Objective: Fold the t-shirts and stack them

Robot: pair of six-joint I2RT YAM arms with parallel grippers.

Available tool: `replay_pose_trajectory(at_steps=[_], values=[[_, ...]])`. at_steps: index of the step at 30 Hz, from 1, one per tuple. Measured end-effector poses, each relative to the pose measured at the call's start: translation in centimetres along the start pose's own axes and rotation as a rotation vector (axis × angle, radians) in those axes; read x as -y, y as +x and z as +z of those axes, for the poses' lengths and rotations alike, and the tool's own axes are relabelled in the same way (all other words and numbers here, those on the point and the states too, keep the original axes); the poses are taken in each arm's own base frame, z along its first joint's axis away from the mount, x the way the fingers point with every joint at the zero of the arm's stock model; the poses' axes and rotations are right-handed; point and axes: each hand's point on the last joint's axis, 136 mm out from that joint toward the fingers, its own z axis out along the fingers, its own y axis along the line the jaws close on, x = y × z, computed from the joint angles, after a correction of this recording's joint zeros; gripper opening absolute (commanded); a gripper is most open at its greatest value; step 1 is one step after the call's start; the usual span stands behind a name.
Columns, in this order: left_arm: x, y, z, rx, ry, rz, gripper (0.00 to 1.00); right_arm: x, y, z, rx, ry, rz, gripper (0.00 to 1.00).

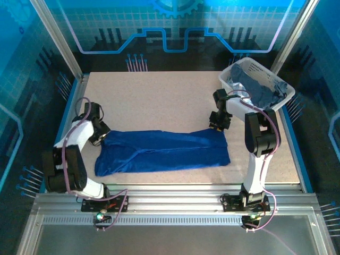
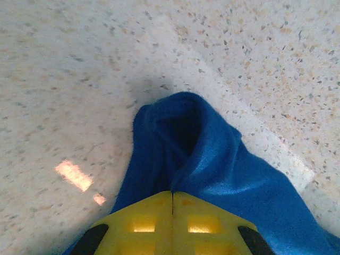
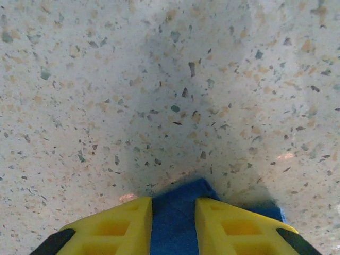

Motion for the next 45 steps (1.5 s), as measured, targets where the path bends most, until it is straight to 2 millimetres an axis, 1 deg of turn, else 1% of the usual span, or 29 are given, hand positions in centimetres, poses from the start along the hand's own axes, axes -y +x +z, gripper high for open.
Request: replay_pose_trajectory(at_steps=[2, 4, 8, 12, 17, 19, 21, 25, 27, 29, 33, 36, 39, 41, 43, 45], values=[[-0.3, -0.2, -1.0, 0.024, 0.006, -0.007, 0.0, 0.0, -0.1, 0.1, -0.003, 0.003, 0.002, 0.29], [-0.6, -0.1, -1.4, 0.033, 0.005, -0.011, 0.0, 0.1, -0.1, 0.1, -0.006, 0.004, 0.003, 0.29], [-1.6, 0.5, -1.5, 0.026, -0.028, -0.027, 0.0, 0.1, -0.2, 0.1, -0.006, 0.005, 0.004, 0.29], [-2.6, 0.8, -1.6, 0.026, -0.079, -0.029, 0.0, 0.2, -0.2, 0.1, -0.005, 0.009, 0.003, 0.29], [-4.1, 1.4, -2.2, 0.014, -0.144, -0.047, 0.0, 0.3, -0.3, 0.1, 0.001, 0.018, 0.004, 0.3], [-4.4, 1.8, -2.4, 0.009, -0.148, -0.062, 0.0, 0.4, -0.3, 0.1, 0.002, 0.02, 0.004, 0.31], [-4.7, 2.2, -2.3, 0.001, -0.156, -0.079, 0.0, 0.4, -0.3, 0.1, 0.004, 0.021, 0.004, 0.33], [-5.4, 3.5, -1.2, -0.049, -0.188, -0.088, 0.0, 0.3, -0.4, 0.0, 0.01, 0.019, 0.012, 0.35], [-5.4, 3.8, -0.5, -0.071, -0.202, -0.084, 0.0, 0.4, -0.5, -0.3, 0.02, 0.021, 0.015, 0.35], [-5.5, 4.0, -0.1, -0.088, -0.212, -0.081, 0.0, 0.4, -0.8, -0.9, 0.038, 0.02, 0.015, 0.35], [-5.4, 4.0, -0.1, -0.09, -0.208, -0.081, 0.0, 0.4, -1.0, -2.3, 0.074, 0.008, 0.014, 0.36], [-5.3, 4.0, -0.1, -0.087, -0.205, -0.08, 0.0, 1.0, -0.5, -2.8, 0.08, 0.004, 0.019, 0.37], [-5.1, 3.9, -0.1, -0.087, -0.2, -0.078, 0.0, 2.1, 0.2, -2.5, 0.071, 0.008, 0.032, 0.43], [-5.1, 4.0, 0.0, -0.091, -0.201, -0.075, 0.0, 3.2, 1.0, -2.1, 0.045, 0.002, 0.045, 0.44], [-5.0, 4.0, 0.1, -0.094, -0.2, -0.074, 0.0, 4.3, 1.8, -2.0, 0.018, -0.003, 0.065, 0.47], [-4.7, 3.8, 0.1, -0.094, -0.193, -0.074, 0.0, 5.3, 2.4, -2.7, 0.012, -0.008, 0.083, 0.47]])
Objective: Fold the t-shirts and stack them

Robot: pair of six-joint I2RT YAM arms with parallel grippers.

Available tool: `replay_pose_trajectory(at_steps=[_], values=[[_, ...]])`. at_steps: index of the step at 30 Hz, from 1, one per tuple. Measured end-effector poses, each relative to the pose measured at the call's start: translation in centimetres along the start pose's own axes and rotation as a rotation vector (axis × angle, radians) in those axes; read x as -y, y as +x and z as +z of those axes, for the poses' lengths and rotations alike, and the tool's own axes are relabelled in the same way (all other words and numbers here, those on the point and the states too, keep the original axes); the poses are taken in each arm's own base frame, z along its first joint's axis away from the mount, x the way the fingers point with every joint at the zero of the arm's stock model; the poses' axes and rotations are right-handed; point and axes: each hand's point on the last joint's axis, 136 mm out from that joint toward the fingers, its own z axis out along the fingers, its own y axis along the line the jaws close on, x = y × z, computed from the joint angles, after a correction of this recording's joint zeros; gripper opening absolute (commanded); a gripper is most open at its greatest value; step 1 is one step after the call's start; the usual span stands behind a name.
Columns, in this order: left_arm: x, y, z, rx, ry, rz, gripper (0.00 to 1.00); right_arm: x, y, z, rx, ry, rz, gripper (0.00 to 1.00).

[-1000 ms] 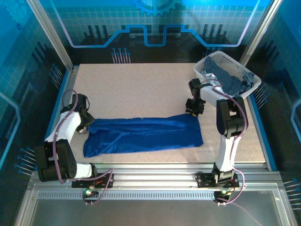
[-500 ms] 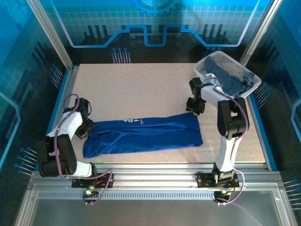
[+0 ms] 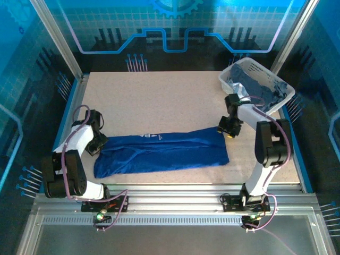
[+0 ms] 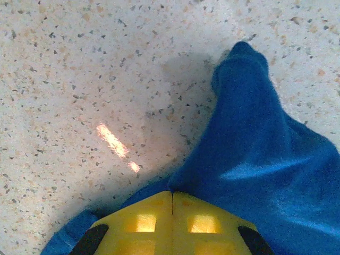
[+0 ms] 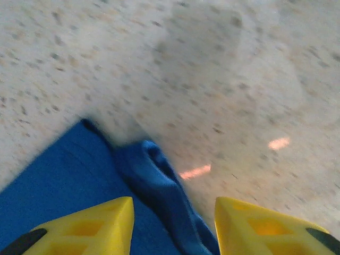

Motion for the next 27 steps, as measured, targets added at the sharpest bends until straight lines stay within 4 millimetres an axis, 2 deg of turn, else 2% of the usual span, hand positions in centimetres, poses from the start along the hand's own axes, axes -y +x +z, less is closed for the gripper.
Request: replay_pose_trajectory(at_steps=[1, 2, 4, 6, 9, 13, 15, 19, 24, 27], values=[[0.1, -0.1, -0.1, 0.002, 0.003, 0.0, 0.0, 0.3, 0.4, -0.7, 0.004, -0.007, 0.004, 0.46], [0.3, -0.2, -0.1, 0.003, 0.008, 0.002, 0.09, 0.5, 0.8, -1.5, 0.012, -0.018, 0.005, 0.44], [0.6, -0.3, -0.4, 0.007, 0.013, 0.013, 0.33, 0.7, 1.7, -3.1, 0.028, -0.048, 0.013, 0.39], [1.1, -0.3, -0.9, 0.016, 0.017, 0.028, 0.4, 0.9, 2.8, -4.2, 0.038, -0.08, 0.033, 0.33], [2.0, -0.2, -2.3, 0.045, 0.045, 0.045, 0.41, 1.4, 4.9, -4.5, 0.007, -0.118, 0.086, 0.27], [2.8, 0.9, -4.3, 0.071, 0.09, 0.038, 0.35, 2.2, 7.7, -3.0, -0.086, -0.12, 0.165, 0.24], [2.9, 1.6, -4.9, 0.069, 0.102, 0.037, 0.34, 2.3, 8.3, -2.5, -0.118, -0.118, 0.192, 0.24], [2.9, 2.7, -5.8, 0.062, 0.115, 0.038, 0.32, 1.8, 8.3, -1.9, -0.139, -0.129, 0.223, 0.26], [2.5, 3.3, -6.5, 0.049, 0.125, 0.028, 0.32, 1.8, 8.0, 0.1, -0.187, -0.089, 0.24, 0.26], [2.4, 3.8, -6.8, 0.038, 0.135, 0.032, 0.32, 1.2, 6.7, 1.1, -0.196, -0.073, 0.242, 0.27]])
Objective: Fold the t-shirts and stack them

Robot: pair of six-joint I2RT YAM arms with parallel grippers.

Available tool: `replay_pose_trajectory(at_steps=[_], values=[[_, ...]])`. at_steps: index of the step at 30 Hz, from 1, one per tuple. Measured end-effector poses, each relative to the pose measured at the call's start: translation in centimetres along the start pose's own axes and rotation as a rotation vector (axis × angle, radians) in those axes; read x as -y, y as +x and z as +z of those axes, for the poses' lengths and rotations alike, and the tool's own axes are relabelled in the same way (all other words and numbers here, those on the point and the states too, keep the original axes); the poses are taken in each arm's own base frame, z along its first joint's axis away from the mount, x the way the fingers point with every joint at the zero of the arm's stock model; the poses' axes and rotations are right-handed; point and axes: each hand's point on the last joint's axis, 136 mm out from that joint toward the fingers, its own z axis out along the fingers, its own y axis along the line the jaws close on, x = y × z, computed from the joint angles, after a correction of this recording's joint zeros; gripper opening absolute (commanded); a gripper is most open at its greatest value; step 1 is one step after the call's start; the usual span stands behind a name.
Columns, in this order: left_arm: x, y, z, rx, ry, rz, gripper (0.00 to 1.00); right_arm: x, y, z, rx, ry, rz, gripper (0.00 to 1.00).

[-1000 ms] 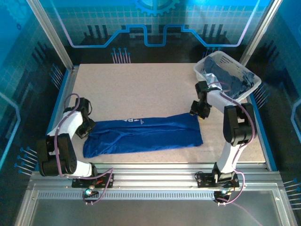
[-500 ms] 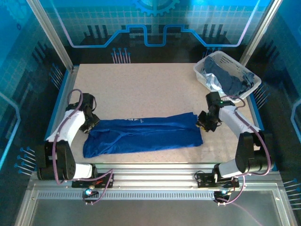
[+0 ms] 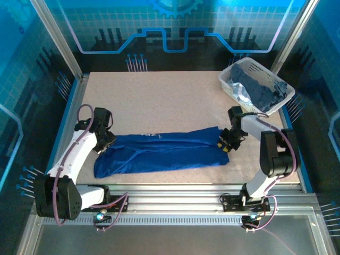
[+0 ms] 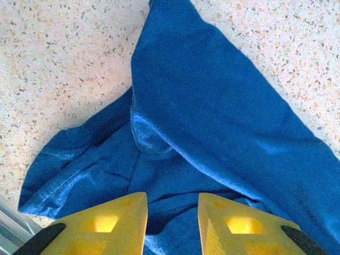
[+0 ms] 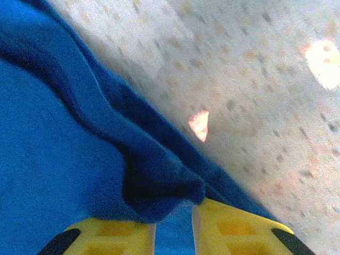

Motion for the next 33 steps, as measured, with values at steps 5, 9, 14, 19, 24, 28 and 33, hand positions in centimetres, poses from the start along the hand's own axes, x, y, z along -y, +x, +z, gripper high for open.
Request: replay_pose_trajectory(at_steps=[5, 9, 14, 19, 24, 28, 33], values=[[0.1, 0.9, -0.7, -0.016, 0.018, 0.009, 0.34, -1.5, -2.4, -0.6, 0.039, -0.024, -0.004, 0.34], [0.2, 1.5, -1.1, -0.028, 0.033, 0.02, 0.34, -2.2, -3.2, -1.2, 0.062, -0.041, -0.015, 0.35], [0.1, 2.1, -1.1, -0.049, 0.032, 0.03, 0.35, -1.9, -3.4, -1.0, 0.056, -0.033, -0.006, 0.36], [-0.2, 2.8, -1.2, -0.068, 0.029, 0.018, 0.43, -1.6, -3.3, -0.9, 0.055, -0.029, -0.007, 0.37], [-1.2, 3.4, -1.1, -0.089, 0.001, -0.01, 0.49, -1.0, -2.5, -1.4, 0.055, -0.028, 0.0, 0.41], [-2.6, 3.5, -0.3, -0.119, -0.031, -0.078, 0.5, -0.8, -2.1, -1.6, 0.058, -0.037, 0.01, 0.31], [-4.7, 4.8, 1.6, -0.199, -0.065, -0.205, 0.38, -0.8, -2.3, -0.7, 0.047, -0.031, 0.025, 0.15]])
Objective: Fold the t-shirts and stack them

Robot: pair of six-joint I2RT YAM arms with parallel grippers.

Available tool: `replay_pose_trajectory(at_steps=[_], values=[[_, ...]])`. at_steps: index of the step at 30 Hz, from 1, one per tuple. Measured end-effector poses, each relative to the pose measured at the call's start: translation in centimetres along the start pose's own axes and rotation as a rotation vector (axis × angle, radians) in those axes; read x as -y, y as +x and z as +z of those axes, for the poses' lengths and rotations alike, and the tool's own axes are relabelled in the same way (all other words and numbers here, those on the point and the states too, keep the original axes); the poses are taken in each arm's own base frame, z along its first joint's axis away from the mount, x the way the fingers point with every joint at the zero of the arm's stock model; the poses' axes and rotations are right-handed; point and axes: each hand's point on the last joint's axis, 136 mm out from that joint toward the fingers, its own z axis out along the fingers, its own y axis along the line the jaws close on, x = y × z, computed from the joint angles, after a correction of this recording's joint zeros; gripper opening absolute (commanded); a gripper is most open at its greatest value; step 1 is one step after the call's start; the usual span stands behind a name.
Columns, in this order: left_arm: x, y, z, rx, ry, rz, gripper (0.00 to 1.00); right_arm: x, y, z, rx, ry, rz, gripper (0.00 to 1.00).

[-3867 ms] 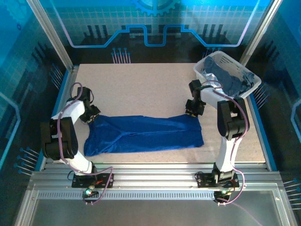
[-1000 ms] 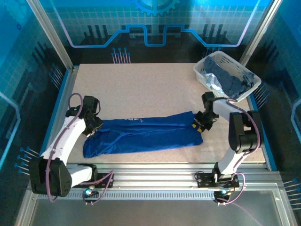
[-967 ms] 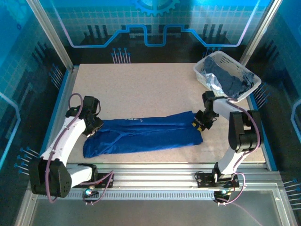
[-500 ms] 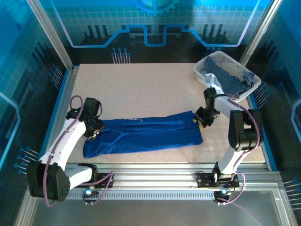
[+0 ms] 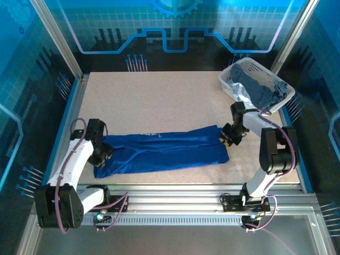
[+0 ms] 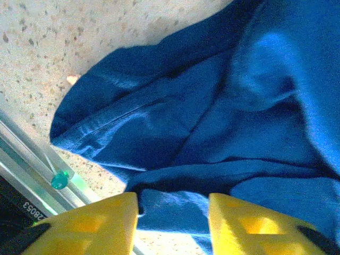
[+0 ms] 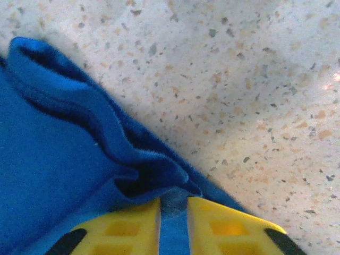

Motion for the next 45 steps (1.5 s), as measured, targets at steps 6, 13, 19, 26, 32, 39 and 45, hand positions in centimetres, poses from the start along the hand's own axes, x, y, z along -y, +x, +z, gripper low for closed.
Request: replay_pose_trajectory(at_steps=[6, 13, 19, 26, 32, 39, 45], values=[[0.2, 1.3, 1.2, -0.079, 0.005, -0.063, 0.48, -0.3, -0.5, 0.6, -0.007, 0.009, 0.006, 0.0], [-1.0, 2.3, 1.2, -0.079, 0.03, -0.228, 0.54, -0.5, -0.7, 0.6, 0.011, 0.011, -0.007, 0.0], [-2.1, 2.5, 0.2, -0.055, 0.012, -0.435, 0.55, -0.6, -0.6, 0.6, 0.012, 0.014, -0.02, 0.0], [-2.7, 2.6, 0.4, -0.06, -0.051, -0.57, 0.55, -0.6, -0.5, 0.6, 0.012, 0.014, -0.027, 0.0], [-2.1, 2.4, 1.8, -0.075, -0.088, -0.588, 0.5, -0.7, -0.5, 0.6, 0.012, 0.013, -0.037, 0.0], [-1.3, 2.5, 3.7, -0.102, -0.087, -0.589, 0.0, -0.8, -0.5, 0.6, 0.013, 0.012, -0.038, 0.0], [-0.1, 1.3, 3.0, -0.066, -0.035, -0.52, 0.0, -1.6, -1.0, 0.0, 0.031, -0.003, -0.051, 0.0]])
